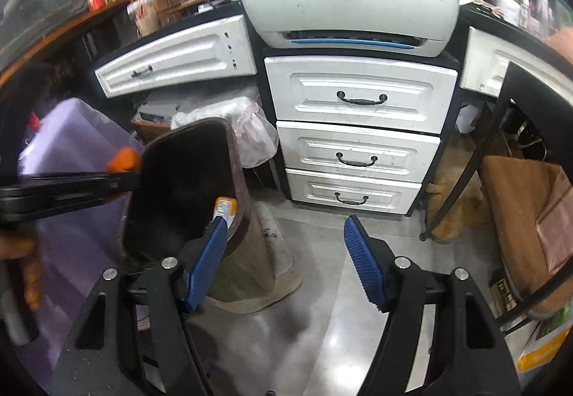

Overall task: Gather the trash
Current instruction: 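Drop the orange peel into the black bin from the left tool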

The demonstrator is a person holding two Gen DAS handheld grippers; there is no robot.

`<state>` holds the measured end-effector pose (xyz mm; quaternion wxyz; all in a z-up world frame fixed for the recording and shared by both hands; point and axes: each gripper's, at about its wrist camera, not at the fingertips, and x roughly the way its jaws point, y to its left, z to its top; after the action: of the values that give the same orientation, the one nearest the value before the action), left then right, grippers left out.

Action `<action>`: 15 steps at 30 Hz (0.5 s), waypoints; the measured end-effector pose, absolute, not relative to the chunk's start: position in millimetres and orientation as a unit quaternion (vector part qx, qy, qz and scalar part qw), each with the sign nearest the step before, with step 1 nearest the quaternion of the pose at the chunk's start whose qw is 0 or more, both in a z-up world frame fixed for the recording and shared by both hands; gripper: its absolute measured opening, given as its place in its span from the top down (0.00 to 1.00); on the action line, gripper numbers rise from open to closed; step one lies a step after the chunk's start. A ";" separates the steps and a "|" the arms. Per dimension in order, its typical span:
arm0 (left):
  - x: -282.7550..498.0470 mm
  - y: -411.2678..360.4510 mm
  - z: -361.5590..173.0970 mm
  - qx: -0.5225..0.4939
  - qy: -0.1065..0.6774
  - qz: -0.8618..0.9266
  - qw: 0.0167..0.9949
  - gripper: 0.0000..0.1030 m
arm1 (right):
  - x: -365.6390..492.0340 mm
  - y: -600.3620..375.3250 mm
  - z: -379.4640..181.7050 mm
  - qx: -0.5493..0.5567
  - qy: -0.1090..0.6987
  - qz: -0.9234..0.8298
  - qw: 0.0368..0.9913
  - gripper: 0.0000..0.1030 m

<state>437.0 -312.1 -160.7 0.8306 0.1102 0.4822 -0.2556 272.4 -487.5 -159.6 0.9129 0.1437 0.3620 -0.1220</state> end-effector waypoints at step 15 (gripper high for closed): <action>434.6 -310.8 -135.0 0.089 0.436 -0.266 0.855 0.26 | 225.2 -502.0 -153.8 0.179 0.331 -0.143 0.915 0.33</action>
<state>434.6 -310.8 -135.0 0.8549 0.0892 0.4363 -0.2663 225.2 -502.0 -153.8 0.9153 0.1785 0.3315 -0.1434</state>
